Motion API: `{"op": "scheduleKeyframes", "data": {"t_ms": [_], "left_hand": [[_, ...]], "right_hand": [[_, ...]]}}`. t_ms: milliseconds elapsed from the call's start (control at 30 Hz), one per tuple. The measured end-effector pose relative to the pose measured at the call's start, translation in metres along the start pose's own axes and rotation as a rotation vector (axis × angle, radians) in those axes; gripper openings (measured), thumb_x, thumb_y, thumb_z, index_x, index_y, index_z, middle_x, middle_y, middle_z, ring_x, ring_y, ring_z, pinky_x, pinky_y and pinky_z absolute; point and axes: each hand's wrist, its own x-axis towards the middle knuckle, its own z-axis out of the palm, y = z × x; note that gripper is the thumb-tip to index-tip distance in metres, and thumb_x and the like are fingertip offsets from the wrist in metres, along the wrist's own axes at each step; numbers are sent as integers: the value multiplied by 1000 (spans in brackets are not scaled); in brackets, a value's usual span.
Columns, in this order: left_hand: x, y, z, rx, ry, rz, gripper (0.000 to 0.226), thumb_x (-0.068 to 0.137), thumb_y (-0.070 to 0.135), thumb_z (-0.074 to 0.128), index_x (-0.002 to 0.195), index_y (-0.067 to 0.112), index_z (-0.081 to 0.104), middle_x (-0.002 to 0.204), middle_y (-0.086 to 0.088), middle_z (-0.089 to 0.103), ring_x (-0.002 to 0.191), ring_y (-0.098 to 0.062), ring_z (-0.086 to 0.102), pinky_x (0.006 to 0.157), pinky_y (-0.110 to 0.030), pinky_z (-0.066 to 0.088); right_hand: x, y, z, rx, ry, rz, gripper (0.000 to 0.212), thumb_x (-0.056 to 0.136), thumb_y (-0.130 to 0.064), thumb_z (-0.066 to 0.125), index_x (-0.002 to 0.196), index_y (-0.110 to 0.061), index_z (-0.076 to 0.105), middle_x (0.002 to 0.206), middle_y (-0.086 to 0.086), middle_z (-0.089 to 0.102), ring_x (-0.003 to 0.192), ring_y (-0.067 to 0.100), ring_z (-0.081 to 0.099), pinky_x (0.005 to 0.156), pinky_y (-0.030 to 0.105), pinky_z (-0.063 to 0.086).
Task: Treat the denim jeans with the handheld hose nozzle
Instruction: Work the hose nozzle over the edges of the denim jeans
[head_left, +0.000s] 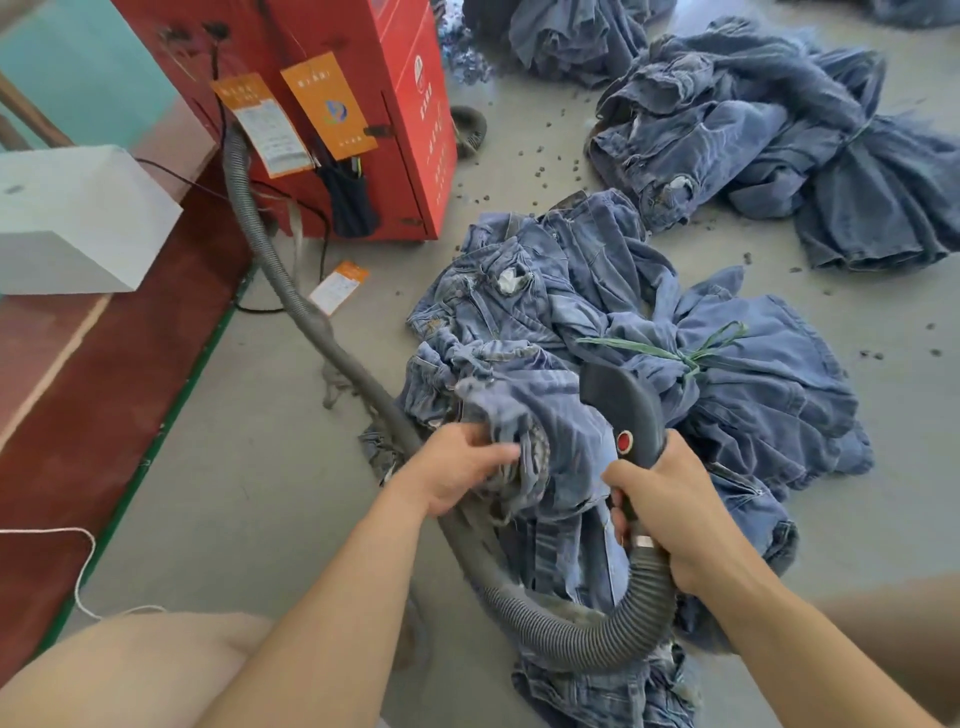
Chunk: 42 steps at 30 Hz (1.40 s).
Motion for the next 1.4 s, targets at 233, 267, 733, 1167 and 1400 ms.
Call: {"op": "scheduleKeyframes", "data": {"t_ms": [233,267,733,1167,1400], "left_hand": [[-8,31,-13,264,273,85,62,104,49,52,158,20,39,160,7,41,147,-16,40,123,-45,32],[-11,40,-14,255,302,114,64,105,51,50,159,19,37,159,10,40,147,-14,38,124,-42,29],[-29,47,-13,-178,47,14,43,114,34,29,138,14,58,129,-17,71,119,-35,68,99,-55,56],[-20,53,-12,-262,-32,-30,44,114,36,30,146,18,52,137,-14,67,128,-35,63,112,-61,44],[-21,50,-24,-370,27,-47,53,112,43,29,144,11,56,135,-18,67,124,-37,65,99,-51,57]], "right_hand": [[-19,-10,0,-67,-80,-34,21,90,-1,58,102,-14,46,61,15,52,48,28,48,49,38,49],[-24,-13,3,-87,-96,-48,22,90,-2,58,101,-16,45,61,16,52,48,28,48,49,39,49],[-34,-33,11,-155,-89,-122,23,89,-8,61,99,-23,46,53,8,56,43,26,50,47,38,44],[-21,-30,19,-312,-83,-124,24,88,-9,63,99,-22,46,59,7,62,40,22,57,42,32,47],[7,-40,25,-200,-20,-138,21,90,-5,60,103,-12,46,69,14,56,51,26,53,50,39,47]]}}
